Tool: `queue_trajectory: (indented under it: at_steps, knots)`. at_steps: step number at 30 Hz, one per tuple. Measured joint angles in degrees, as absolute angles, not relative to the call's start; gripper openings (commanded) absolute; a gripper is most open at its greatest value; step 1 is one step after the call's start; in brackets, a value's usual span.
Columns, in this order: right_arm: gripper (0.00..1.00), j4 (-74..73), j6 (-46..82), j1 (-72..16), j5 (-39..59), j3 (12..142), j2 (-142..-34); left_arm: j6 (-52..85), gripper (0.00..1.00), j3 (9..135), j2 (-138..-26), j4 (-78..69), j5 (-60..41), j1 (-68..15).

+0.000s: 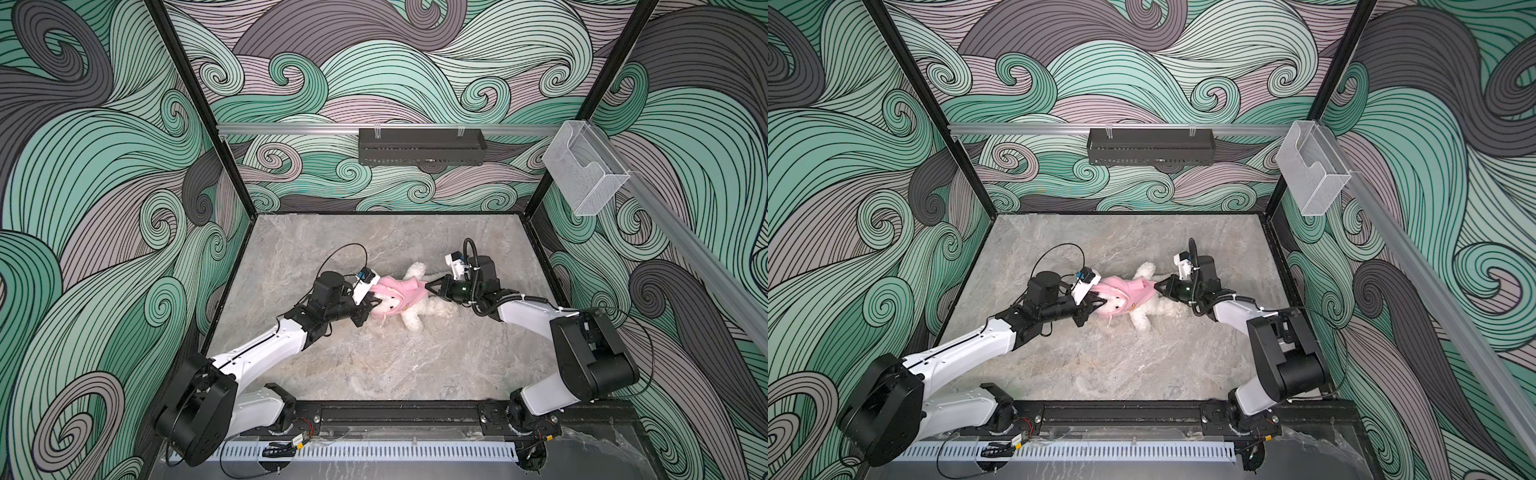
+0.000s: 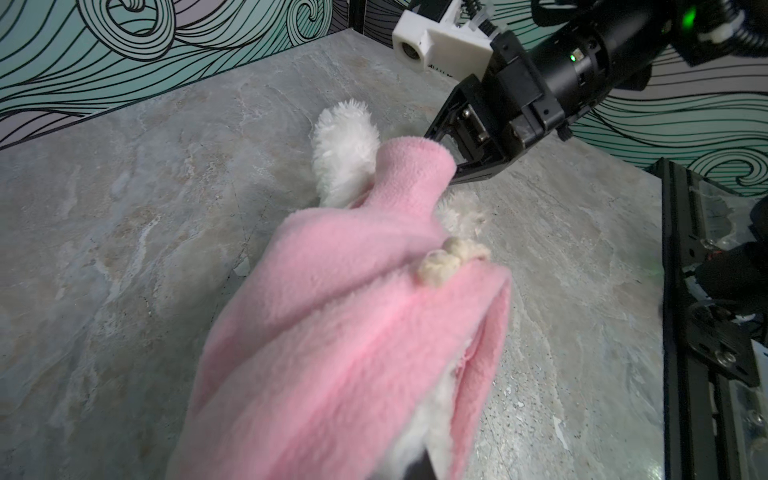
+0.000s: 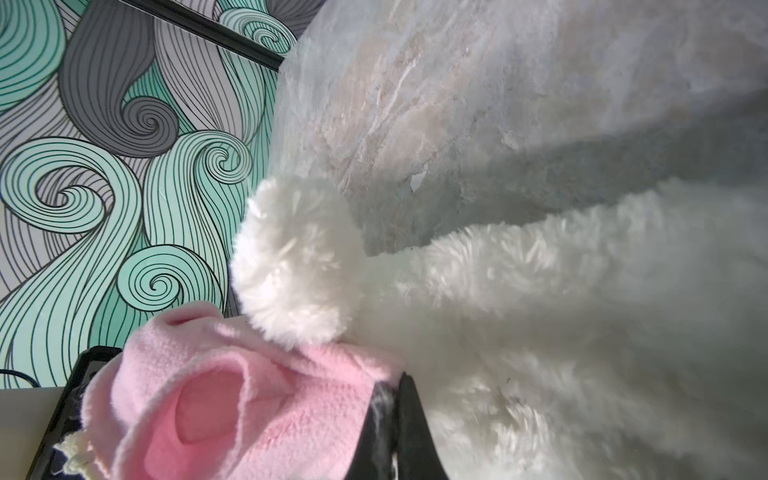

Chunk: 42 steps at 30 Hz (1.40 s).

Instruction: Dress the teddy bear

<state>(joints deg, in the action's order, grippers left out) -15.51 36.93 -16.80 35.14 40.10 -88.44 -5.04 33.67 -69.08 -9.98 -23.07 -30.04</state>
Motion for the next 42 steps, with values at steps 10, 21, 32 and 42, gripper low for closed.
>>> queue_trajectory:
  at_steps: [10,21,32,42]
  knots:
    - [0.36,-15.11,30.02,-17.85,34.81,46.17,-91.7,28.4,0.0,41.5,-72.31,-4.49,-17.15,-29.21]
    - [0.42,-19.29,13.13,-35.99,26.98,33.21,-69.12,65.28,0.0,47.33,-74.46,0.27,-31.03,-20.64]
    - [0.3,-36.07,14.15,-37.41,25.87,26.0,-80.23,81.41,0.0,47.88,-77.43,-0.01,-44.34,-18.24]
    - [0.3,-44.03,15.88,-37.41,26.15,28.23,-84.44,83.35,0.0,47.88,-77.76,-0.03,-46.11,-18.06]
